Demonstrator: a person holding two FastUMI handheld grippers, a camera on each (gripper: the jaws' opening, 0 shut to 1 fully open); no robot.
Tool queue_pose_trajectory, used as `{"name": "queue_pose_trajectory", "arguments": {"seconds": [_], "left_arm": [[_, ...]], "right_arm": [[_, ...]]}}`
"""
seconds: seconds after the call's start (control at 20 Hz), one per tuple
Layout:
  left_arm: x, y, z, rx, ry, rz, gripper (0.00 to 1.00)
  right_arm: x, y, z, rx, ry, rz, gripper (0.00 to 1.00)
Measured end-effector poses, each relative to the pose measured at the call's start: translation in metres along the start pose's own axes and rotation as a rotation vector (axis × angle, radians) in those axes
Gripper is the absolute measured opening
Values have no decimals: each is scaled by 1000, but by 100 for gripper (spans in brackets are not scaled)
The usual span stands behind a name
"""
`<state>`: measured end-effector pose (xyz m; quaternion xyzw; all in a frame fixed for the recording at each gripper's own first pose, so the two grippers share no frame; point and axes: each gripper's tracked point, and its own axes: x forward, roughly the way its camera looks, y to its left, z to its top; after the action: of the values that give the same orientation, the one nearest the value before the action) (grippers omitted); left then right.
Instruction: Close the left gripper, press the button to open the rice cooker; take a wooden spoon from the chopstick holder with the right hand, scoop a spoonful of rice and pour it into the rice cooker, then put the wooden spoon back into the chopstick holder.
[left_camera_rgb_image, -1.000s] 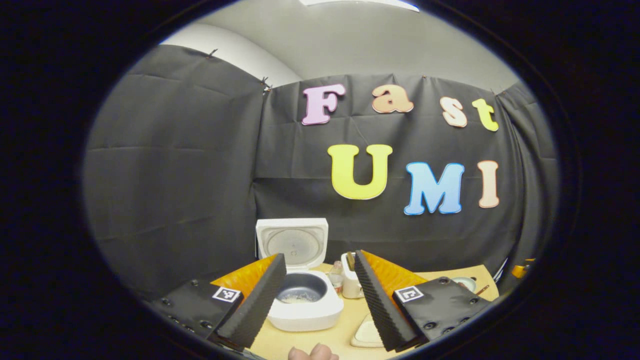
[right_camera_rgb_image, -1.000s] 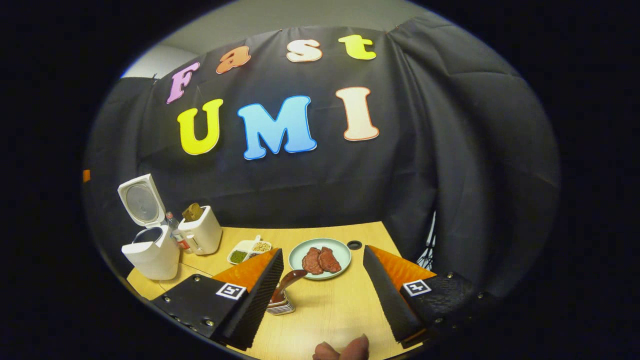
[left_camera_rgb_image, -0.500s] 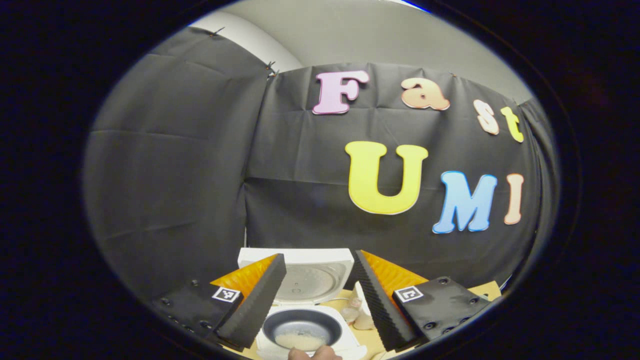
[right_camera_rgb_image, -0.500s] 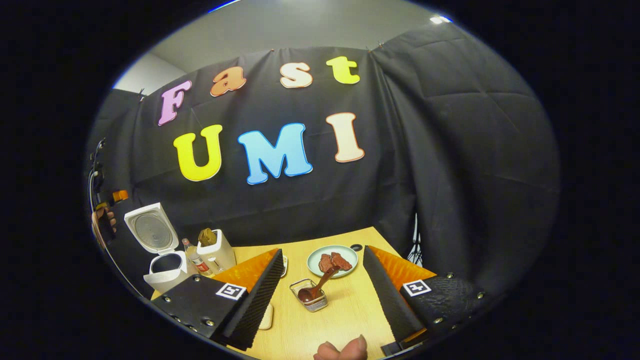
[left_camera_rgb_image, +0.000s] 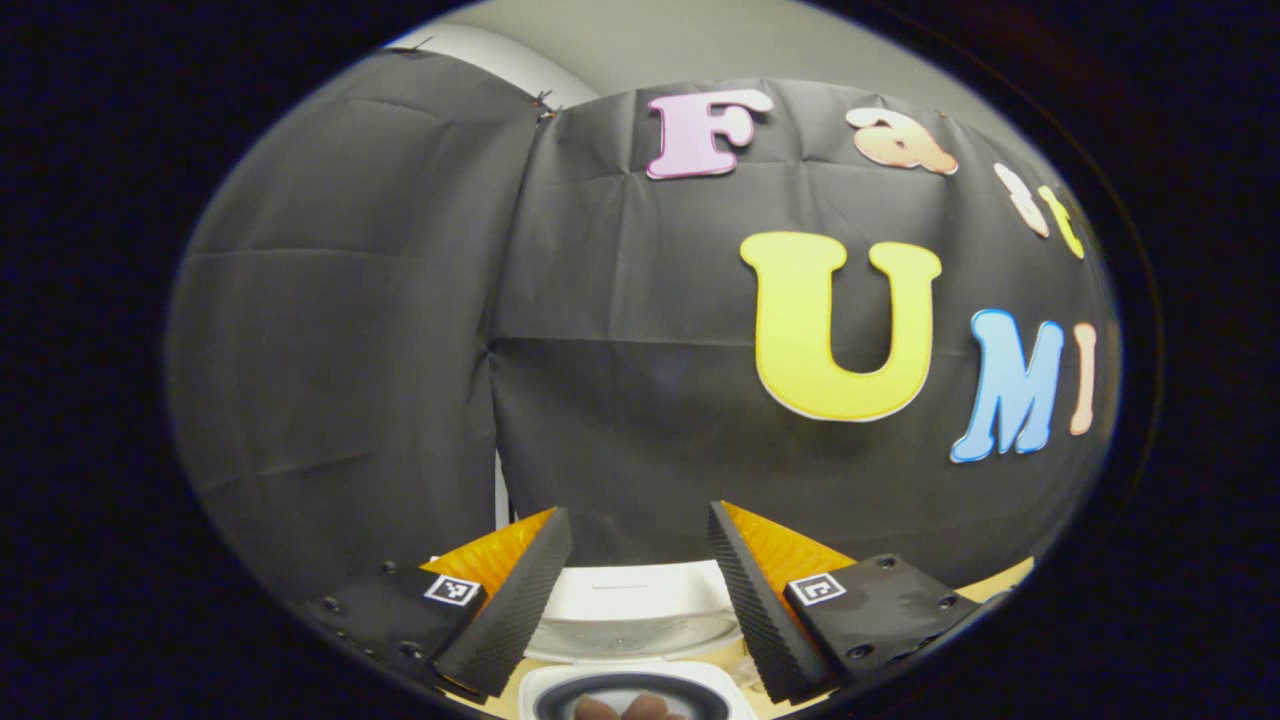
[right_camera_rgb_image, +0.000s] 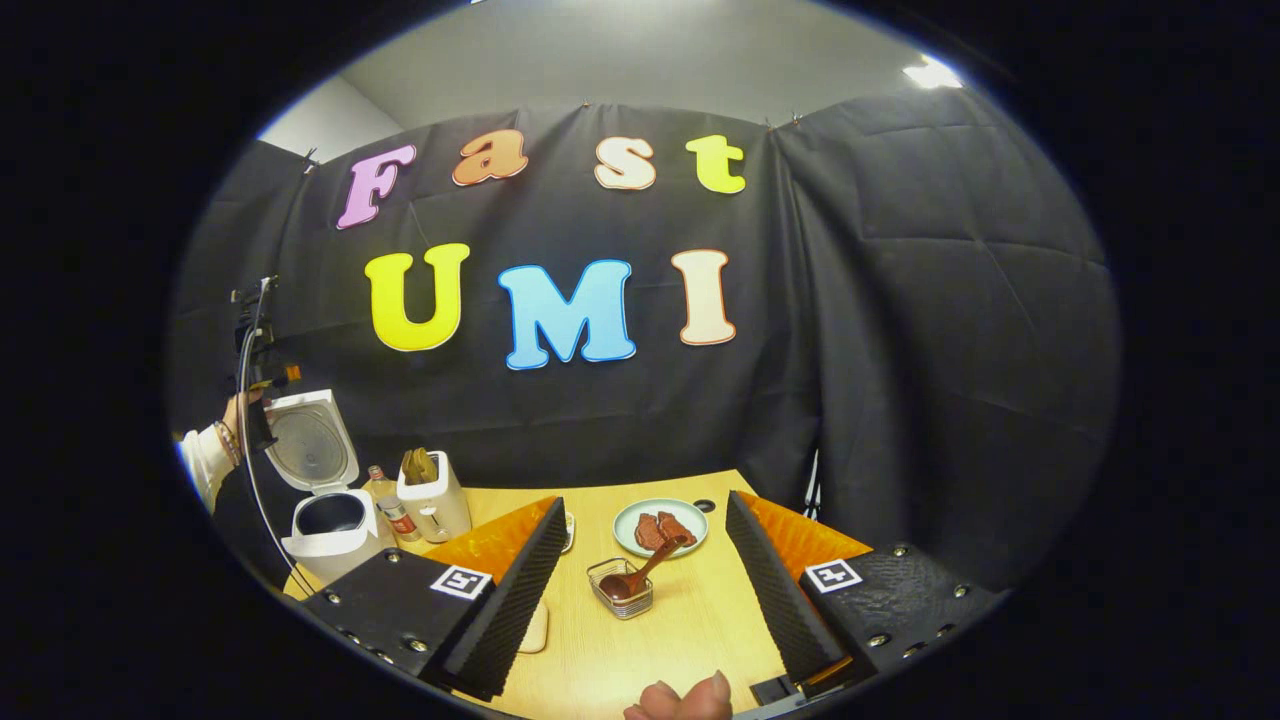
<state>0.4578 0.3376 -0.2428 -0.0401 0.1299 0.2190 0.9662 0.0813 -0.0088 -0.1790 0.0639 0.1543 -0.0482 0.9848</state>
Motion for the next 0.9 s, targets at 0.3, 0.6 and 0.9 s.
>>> {"name": "queue_pose_trajectory", "arguments": {"seconds": [0.3, 0.6, 0.9], "left_arm": [[29, 8, -30, 14, 78, 55, 92], [-42, -4, -51, -1, 110, 9, 94], [-117, -15, -111, -51, 193, -21, 95]], "right_arm": [[-1, 15, -17, -20, 46, 24, 94], [3, 31, -19, 24, 55, 76, 98], [2, 51, -31, 36, 91, 138, 98]]}}
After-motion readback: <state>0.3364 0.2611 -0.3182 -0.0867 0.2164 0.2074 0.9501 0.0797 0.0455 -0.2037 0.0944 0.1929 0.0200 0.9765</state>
